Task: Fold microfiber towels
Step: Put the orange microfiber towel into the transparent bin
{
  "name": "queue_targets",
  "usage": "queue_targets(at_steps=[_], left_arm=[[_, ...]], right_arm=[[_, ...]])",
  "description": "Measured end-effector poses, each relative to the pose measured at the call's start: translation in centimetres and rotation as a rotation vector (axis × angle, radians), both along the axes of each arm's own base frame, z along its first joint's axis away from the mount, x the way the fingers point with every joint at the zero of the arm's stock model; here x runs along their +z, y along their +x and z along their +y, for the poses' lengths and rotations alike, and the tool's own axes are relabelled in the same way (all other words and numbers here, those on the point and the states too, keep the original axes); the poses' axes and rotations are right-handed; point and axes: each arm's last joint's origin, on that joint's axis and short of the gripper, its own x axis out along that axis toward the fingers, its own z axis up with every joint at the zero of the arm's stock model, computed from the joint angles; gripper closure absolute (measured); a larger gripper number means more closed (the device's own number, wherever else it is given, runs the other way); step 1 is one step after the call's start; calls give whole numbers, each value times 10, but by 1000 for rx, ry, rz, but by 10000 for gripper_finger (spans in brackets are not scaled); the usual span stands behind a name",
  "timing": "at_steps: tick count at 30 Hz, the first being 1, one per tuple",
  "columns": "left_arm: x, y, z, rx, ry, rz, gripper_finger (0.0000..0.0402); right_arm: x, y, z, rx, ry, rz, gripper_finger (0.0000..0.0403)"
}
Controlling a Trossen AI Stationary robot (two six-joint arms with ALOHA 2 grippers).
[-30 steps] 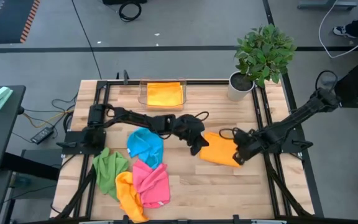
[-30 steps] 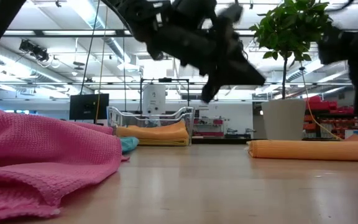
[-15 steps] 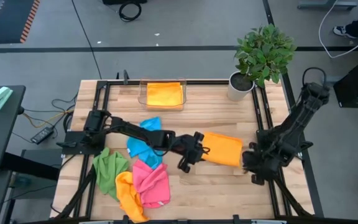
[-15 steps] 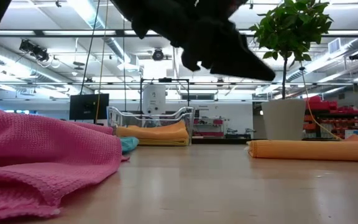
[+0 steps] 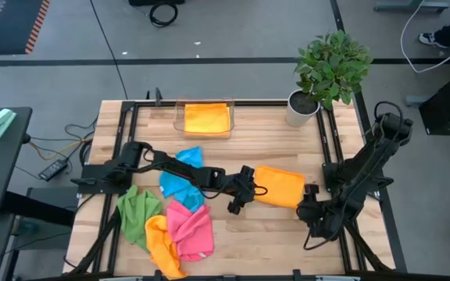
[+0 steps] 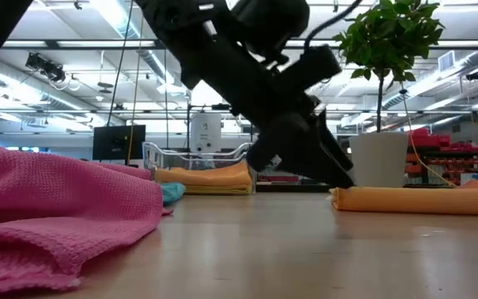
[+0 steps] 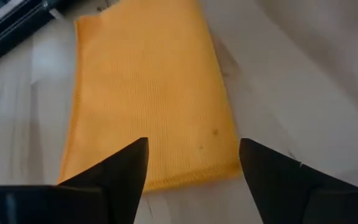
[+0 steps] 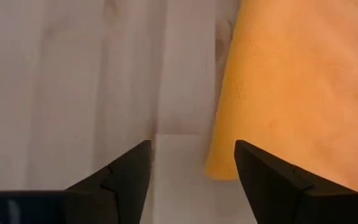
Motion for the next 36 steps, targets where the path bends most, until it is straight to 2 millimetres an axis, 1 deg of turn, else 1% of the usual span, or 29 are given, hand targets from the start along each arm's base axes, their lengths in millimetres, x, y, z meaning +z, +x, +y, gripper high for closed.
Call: queue_targets(at_steps=[4,12,15,21,24,30,36], left_arm=[[-10,0,0,-6,0,30,144],[-10,0,-1,-11,-7,30,158],[-10,-1,-4,-68,-49,41,159],[-21,0,-6,-72,-56,60,159],[-21,0,-5,-70,-58,66,159],[-24,1,-1,-67,-67,76,165],[-26,1,9,-30,-139,93,187]], right_arm=[[-8,2,2,2,-50,-1,166],[-22,5,5,-15,-111,18,167],[-27,6,6,-37,-126,32,167],[-34,6,6,-78,-137,45,167],[-38,6,6,-97,-147,55,171],[-42,7,8,-101,-165,54,195],[-42,8,9,-108,-154,49,242]])
